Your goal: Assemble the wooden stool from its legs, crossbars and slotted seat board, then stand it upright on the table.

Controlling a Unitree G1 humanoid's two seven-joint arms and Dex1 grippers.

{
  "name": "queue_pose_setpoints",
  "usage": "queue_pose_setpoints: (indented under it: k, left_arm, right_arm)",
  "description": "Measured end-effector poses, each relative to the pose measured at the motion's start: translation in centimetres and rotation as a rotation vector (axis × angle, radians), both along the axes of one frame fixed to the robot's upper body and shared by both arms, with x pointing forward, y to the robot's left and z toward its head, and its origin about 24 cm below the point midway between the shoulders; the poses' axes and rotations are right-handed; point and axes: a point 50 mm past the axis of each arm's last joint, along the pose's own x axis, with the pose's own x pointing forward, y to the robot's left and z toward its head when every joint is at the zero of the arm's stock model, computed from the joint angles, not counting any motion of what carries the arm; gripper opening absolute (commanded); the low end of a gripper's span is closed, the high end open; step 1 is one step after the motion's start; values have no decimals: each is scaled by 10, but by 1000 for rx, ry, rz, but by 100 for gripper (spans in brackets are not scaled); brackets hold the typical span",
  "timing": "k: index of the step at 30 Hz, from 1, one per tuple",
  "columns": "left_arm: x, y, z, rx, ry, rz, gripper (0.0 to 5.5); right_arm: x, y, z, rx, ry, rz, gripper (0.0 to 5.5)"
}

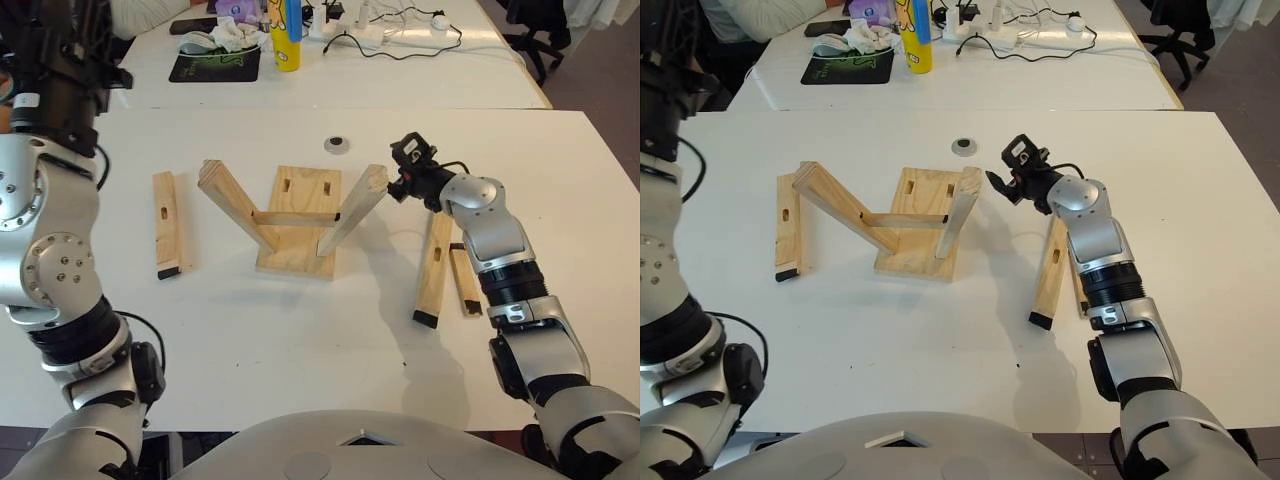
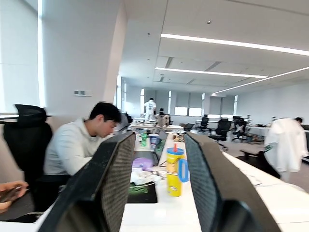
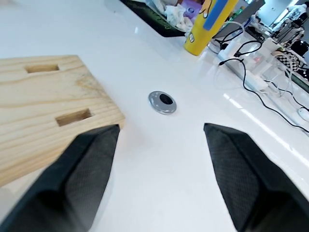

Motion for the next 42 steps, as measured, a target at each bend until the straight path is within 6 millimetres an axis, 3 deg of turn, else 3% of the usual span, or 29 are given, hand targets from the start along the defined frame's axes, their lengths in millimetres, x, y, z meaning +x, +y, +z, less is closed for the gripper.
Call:
queue_pose_setpoints:
  k: [2,5,8,11,13,17,19,21,24,28,33,42]
  left_arm:
    - [0,30,-17,31,86,106,186]
    - [-5,54,-54,45,239,163,186]
    - [-12,55,-81,32,337,120,186]
    - [-18,49,-102,-2,403,68,186]
    - [-25,43,-112,-22,431,41,186]
    - [-34,36,-116,-35,431,42,186]
    - [-42,35,-118,-47,431,61,186]
    - [-52,35,-124,-70,439,91,186]
    - [-58,33,-129,-88,449,111,186]
    - [-62,31,-132,-105,450,124,186]
    - [-69,28,-135,-122,444,150,186]
    - [-71,25,-135,-139,420,163,186]
  right_arm:
    - [4,-11,12,71,-65,-74,327]
    - [3,-22,29,164,-161,-165,327]
    - [-6,-26,37,271,-234,-229,327]
    - [-22,-35,25,313,-225,-320,327]
    - [-39,-52,12,318,-193,-443,327]
    - [-77,-81,11,292,-179,-612,327]
    - [-98,-80,12,284,-131,-575,327]
    - [-122,-70,3,248,12,-454,327]
    - [-142,-84,-18,135,251,-500,327]
    - [-157,-102,-26,56,377,-591,327]
    - [-166,-95,-39,87,549,-561,327]
    - [-161,-99,-39,55,572,-539,327]
